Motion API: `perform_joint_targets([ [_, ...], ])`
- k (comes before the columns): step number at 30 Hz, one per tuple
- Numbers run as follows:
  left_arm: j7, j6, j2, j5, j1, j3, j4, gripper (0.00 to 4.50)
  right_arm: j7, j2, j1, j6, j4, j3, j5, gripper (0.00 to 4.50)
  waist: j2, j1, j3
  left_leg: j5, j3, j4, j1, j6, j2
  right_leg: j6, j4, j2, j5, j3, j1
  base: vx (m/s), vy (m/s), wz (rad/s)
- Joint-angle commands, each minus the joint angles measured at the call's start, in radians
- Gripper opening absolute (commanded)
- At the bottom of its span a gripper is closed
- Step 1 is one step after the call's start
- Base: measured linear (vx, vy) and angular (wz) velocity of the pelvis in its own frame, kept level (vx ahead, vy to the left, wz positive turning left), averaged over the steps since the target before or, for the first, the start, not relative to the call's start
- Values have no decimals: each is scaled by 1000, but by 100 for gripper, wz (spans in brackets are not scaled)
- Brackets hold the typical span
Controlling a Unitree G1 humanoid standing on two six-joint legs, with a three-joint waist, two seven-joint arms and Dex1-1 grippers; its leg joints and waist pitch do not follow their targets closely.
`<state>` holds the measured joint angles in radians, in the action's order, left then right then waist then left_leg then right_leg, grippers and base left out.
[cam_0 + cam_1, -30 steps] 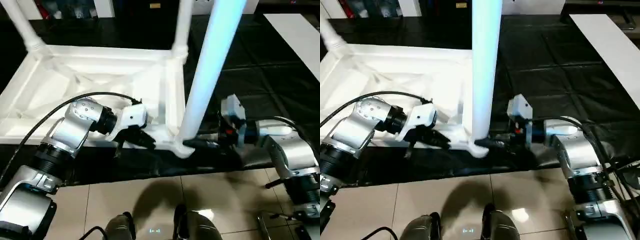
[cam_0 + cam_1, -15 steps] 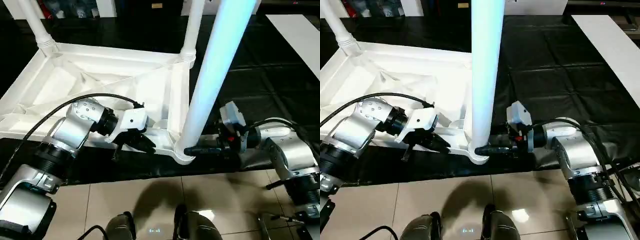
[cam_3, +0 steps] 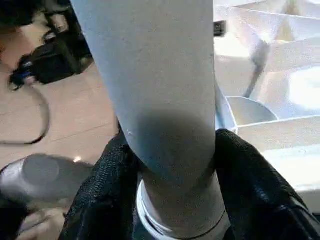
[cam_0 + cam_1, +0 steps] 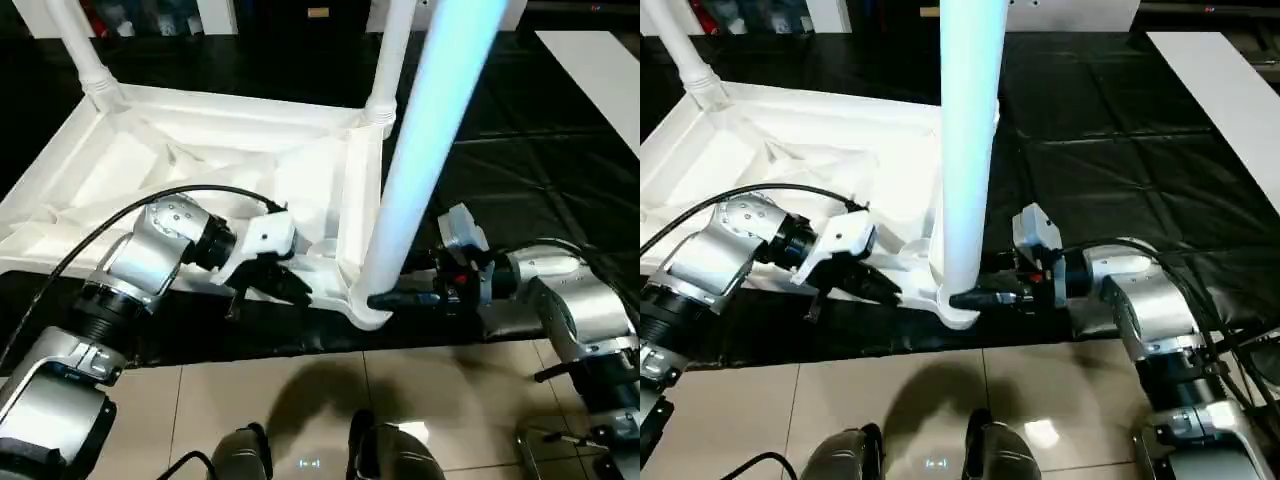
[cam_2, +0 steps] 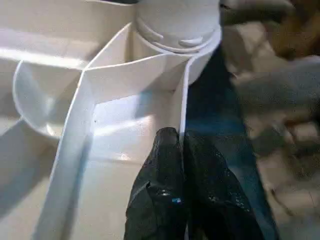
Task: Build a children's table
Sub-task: Rotate leg to tighten
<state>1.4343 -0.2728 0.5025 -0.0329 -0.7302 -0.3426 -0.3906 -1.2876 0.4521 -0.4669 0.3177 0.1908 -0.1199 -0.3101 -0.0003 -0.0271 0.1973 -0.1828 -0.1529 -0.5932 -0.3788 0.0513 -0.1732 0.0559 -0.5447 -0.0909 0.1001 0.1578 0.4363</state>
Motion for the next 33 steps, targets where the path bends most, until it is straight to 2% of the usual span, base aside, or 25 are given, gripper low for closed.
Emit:
perform_joint_targets([
  [1, -116, -85, -90, -38, -5, 25, 57, 0, 236, -92, 4, 56, -15, -16, 67, 195, -11, 9, -81, -186, 16, 66, 12, -69, -44, 78, 82, -77, 583, -61, -77, 0, 0, 0],
  [2, -150, -103, -108, -37, -7, 34, 61, 0, 290, -113, 3, 62, -15, -11, 86, 195, -13, 14, -78, -190, 19, 68, 8, -56, -44, 66, 84, -74, 600, -57, -78, 0, 0, 0],
  [3, -203, -129, -137, -32, -13, 51, 60, 0, 357, -146, 1, 85, -19, 1, 95, 195, -16, 24, -79, -211, 21, 65, 8, -43, -36, 32, 95, -75, 649, -48, -80, 0, 0, 0],
  [4, -234, -143, -155, -29, -18, 61, 59, 0, 390, -164, 0, 100, -24, 8, 95, 194, -13, 29, -78, -217, 20, 64, 12, -40, -35, 22, 99, -75, 662, -47, -78, 0, 0, 0],
  [6, -321, -177, -204, -20, -30, 80, 50, 0, 468, -216, 3, 130, -37, 17, 99, 194, -10, 44, -79, -231, 23, 62, 10, -50, -33, 2, 108, -74, 669, -40, -77, 0, 0, 0],
  [7, -337, -182, -214, -18, -32, 84, 47, 0, 483, -226, 4, 132, -39, 17, 102, 193, -9, 52, -81, -232, 23, 62, 8, -62, -34, 5, 106, -74, 645, -40, -77, 0, 0, 0],
  [8, -469, -223, -296, -8, -52, 113, 23, 0, 614, -313, 9, 148, -46, 13, 134, 193, -8, 55, -82, -225, 24, 62, 5, -66, -37, 12, 101, -74, 622, -42, -79, 0, 0, 0],
  [9, -469, -223, -296, -8, -52, 113, 23, 0, 614, -313, 9, 148, -46, 13, 134, 193, -5, 60, -81, -224, 22, 63, 9, -67, -41, 29, 105, -73, 602, -41, -69, 0, 0, 0],
  [10, -520, -234, -329, -3, -60, 123, 13, 0, 673, -351, 8, 152, -42, 11, 152, 193, -4, 59, -83, -228, 22, 61, 11, -70, -38, 32, 105, -74, 596, -39, -71, 0, 0, 0],
  [11, -641, -238, -397, 12, -81, 144, -18, 0, 814, -439, -14, 160, 2, 40, 168, 193, -6, 61, -81, -228, 22, 64, 9, -75, -39, 37, 104, -74, 585, -40, -71, 0, 0, 0],
  [12, -641, -238, -397, 12, -81, 144, -18, 0, 814, -439, -14, 160, 2, 40, 168, 193, -3, 64, -78, -244, 22, 63, 11, -74, -40, 43, 107, -73, 590, -39, -65, 0, 0, 0],
  [13, -691, -232, -435, 25, -91, 145, -32, 0, 888, -491, -38, 133, 43, 66, 167, 193, -3, 64, -81, -250, 24, 63, 12, -73, -38, 37, 106, -75, 588, -37, -69, 0, 0, 0],
  [14, -693, -232, -438, 26, -92, 145, -32, 0, 892, -494, -40, 130, 46, 68, 168, 193, -5, 66, -78, -254, 25, 65, 9, -78, -39, 34, 107, -75, 588, -37, -70, 0, 0, 0],
  [16, -674, -229, -430, 31, -85, 135, -28, 0, 893, -491, -48, 111, 62, 84, 159, 249, -3, 65, -78, -266, 24, 65, 11, -86, -37, 22, 109, -76, 585, -38, -70, 0, 0, 0],
  [18, -642, -219, -399, 49, -69, 116, -17, 0, 862, -470, -45, 109, 61, 97, 145, 269, -3, 64, -80, -249, 24, 67, 6, -99, -39, 30, 102, -77, 553, -44, -72, 0, 0, 0],
  [22, -594, -224, -339, 64, -36, 99, 15, 0, 804, -408, -11, 92, 26, 105, 165, 299, -4, 58, -86, -181, 21, 68, -1, -130, -43, 88, 78, -77, 434, -57, -78, 0, 0, 0],
  [24, -562, -206, -306, 73, -23, 89, 21, 0, 765, -368, 3, 71, 21, 109, 164, 335, -6, 56, -87, -181, 18, 67, 1, -135, -42, 95, 77, -76, 430, -59, -77, 0, 0, 0],
  [25, -556, -203, -300, 74, -21, 88, 22, 0, 758, -361, 5, 67, 21, 110, 163, 335, -7, 57, -90, -166, 17, 64, -3, -141, -40, 103, 72, -76, 418, -62, -81, 0, 0, 0],
  [27, -511, -180, -260, 78, -7, 78, 25, 0, 705, -307, 11, 46, 23, 120, 151, 348, -6, 54, -88, -164, 17, 63, -2, -143, -38, 102, 73, -76, 433, -62, -80, 0, 0, 0],
  [28, -471, -154, -228, 80, 4, 68, 20, 0, 630, -261, 20, 29, 13, 114, 135, 368, -7, 49, -93, -152, 17, 62, -6, -150, -37, 95, 72, -77, 434, -62, -87, 0, 0, 0],
  [29, -457, -140, -218, 79, 7, 65, 17, 0, 602, -245, 23, 23, 10, 111, 132, 375, -8, 51, -93, -141, 16, 62, -9, -154, -37, 98, 68, -74, 422, -63, -88, 0, 0, 0],
  [30, -386, -75, -169, 76, 22, 49, 0, 0, 461, -165, 37, -11, -5, 97, 114, 380, -6, 42, -95, -130, 18, 63, -5, -164, -40, 98, 70, -75, 410, -62, -86, 0, 0, 0],
  [31, -352, -47, -149, 72, 28, 42, -6, 0, 405, -131, 41, -30, -6, 92, 112, 380, -9, 44, -95, -119, 16, 62, -9, -175, -40, 100, 63, -71, 382, -65, -90, 0, 0, 0],
  [32, -296, -3, -123, 65, 36, 27, -6, 0, 343, -94, 41, -46, -2, 91, 107, 380, -7, 41, -93, -121, 16, 63, -5, -178, -43, 104, 64, -70, 382, -64, -86, 0, 0, 0],
  [33, -296, -3, -123, 65, 36, 27, -6, 0, 343, -94, 41, -46, -2, 91, 107, 380, -7, 43, -96, -123, 16, 62, -5, -179, -44, 109, 62, -72, 385, -65, -87, 0, 0, 0],
])
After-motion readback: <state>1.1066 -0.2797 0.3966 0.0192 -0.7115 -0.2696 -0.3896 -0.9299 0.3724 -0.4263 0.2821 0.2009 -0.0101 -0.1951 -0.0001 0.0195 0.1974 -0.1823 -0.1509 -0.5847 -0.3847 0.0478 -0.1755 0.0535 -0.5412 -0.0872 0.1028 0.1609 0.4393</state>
